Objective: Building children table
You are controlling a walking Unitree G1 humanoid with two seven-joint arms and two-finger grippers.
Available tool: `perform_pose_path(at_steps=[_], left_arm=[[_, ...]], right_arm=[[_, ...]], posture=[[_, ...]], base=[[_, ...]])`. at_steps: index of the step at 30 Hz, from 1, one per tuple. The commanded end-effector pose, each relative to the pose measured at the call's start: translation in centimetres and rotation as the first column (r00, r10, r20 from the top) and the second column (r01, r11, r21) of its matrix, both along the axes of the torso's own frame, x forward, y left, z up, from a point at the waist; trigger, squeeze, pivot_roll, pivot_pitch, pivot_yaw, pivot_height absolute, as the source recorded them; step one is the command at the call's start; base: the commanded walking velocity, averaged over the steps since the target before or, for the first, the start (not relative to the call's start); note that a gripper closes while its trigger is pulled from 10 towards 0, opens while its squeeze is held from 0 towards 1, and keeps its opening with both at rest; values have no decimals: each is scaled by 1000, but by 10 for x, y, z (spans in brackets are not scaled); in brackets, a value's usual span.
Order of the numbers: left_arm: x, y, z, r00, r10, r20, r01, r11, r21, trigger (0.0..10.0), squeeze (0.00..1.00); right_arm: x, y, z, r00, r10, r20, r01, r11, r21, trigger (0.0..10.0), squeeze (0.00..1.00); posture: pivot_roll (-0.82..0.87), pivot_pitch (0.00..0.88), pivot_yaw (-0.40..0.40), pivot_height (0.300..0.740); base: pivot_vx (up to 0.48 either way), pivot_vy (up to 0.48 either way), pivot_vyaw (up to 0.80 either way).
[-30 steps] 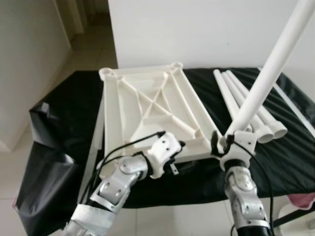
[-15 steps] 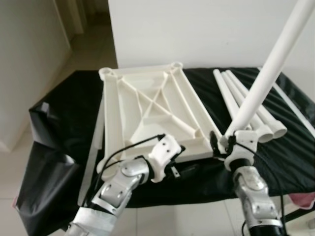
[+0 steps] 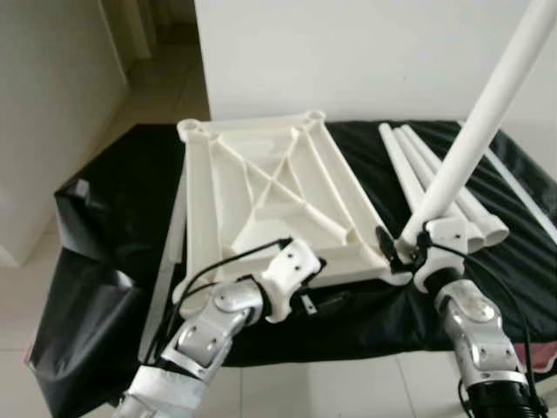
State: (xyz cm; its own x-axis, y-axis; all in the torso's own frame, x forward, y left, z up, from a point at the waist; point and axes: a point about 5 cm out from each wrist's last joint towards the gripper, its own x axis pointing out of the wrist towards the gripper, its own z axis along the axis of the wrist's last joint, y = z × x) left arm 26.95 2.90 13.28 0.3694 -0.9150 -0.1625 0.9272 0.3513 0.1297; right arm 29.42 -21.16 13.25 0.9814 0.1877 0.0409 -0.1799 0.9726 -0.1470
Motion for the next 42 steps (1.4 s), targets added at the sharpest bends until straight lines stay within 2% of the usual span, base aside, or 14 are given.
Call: perform_pose_path(at_steps=[1,2,4,5,16,17,18,26,29,30,33,34,41,42], left_arm=[[0,-2,3,1000,1,23,-1,1000,3,10000,0],[0,-3,3,1000,1,23,-1,1000,3,10000,0],[0,-3,3,1000,2,24,-2,1000,3,10000,0],[0,-3,3,1000,3,24,-3,1000,2,10000,0],[0,-5,3,1000,4,26,-3,1000,-1,10000,0],[1,-4,4,1000,4,27,-4,1000,0,10000,0],[1,-4,4,1000,5,28,-5,1000,1,10000,0],[0,-3,4,1000,5,27,-5,1000,4,10000,0],[0,-2,3,1000,17,20,-17,1000,2,10000,0],[0,-2,3,1000,17,20,-17,1000,2,10000,0],[-2,-2,3,1000,22,14,-22,1000,-1,10000,0],[-3,-1,3,1000,22,11,-22,1000,-1,10000,0],[-2,0,3,1000,27,11,-27,1000,-1,10000,0],[-1,1,3,999,31,13,-31,1000,1,10000,0]], right_arm=[[1,-4,-6,999,36,-32,-37,999,-17,9686,0],[2,-5,-8,998,51,-38,-52,998,-26,4667,0],[3,-6,-8,997,61,-40,-63,998,-30,4667,0],[3,-6,-8,997,64,-41,-65,997,-36,0,0],[3,-10,-10,996,76,-46,-78,996,-41,0,0],[3,-10,-10,996,72,-47,-74,997,-35,6667,0],[3,-10,-11,996,71,-48,-73,997,-25,10000,0],[1,-5,-12,999,40,-34,-39,999,17,10000,0],[-5,7,-10,999,-46,-2,47,995,83,10000,0],[-5,7,-10,999,-46,-2,47,995,83,10000,0],[-8,11,-12,990,-142,-15,143,985,96,10000,0],[-11,11,-15,975,-222,-31,224,968,115,10000,0],[-14,15,-19,941,-335,-55,339,932,126,10000,0],[-15,16,-21,925,-375,-65,380,916,130,10000,0]], posture=[[36,0,-30,740],[38,0,-33,740],[38,0,-33,740],[38,0,-36,740],[33,0,-37,740],[33,0,-36,740],[33,0,-34,740],[34,0,-33,740],[30,0,-35,740],[30,0,-35,740],[28,0,-28,740],[29,0,-29,740],[33,0,-33,740],[34,0,-33,740]], base=[[0,0,0],[0,0,0],[0,0,0],[0,0,0],[0,0,0],[0,0,0],[0,0,0],[0,0,0],[0,0,0],[0,0,0],[0,0,0],[0,0,0],[0,0,0],[0,0,0]])
